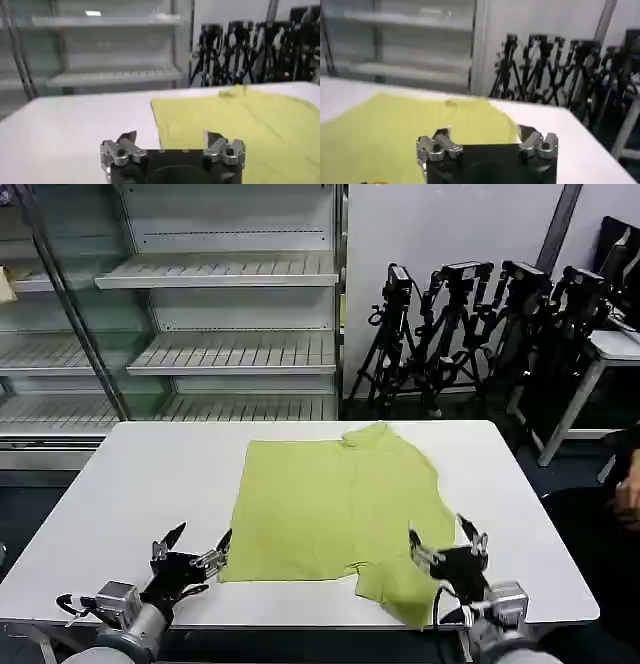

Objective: Fold and organize the clothes.

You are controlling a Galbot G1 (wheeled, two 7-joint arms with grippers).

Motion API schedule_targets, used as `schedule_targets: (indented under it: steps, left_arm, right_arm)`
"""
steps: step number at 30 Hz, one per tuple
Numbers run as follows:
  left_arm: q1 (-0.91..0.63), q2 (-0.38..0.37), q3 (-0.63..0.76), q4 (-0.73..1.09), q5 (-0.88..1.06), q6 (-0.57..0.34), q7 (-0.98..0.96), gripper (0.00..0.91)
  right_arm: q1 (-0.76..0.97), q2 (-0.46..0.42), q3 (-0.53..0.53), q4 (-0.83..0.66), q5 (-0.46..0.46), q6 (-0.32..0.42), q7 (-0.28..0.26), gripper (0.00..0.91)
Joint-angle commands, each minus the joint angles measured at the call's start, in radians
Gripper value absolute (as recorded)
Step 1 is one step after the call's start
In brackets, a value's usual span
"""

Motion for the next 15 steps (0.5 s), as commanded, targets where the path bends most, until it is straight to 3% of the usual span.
schedule_targets:
  steps: [1, 15]
  left_arm:
    - [0.001, 0.032, 0.020, 0.030, -0.064, 0.082, -0.014, 0.907]
    - [-0.025, 0.010, 0.098, 0.088, -0.093, 0.083, -0.052, 0.907]
  right_arm:
    - [-0.154, -0.033, 0.038, 0.035, 0.006, -0.027, -0.015, 0.907]
    - [-0.147, 0.036, -0.023, -0.065, -0.008, -0.004, -0.028, 0.907]
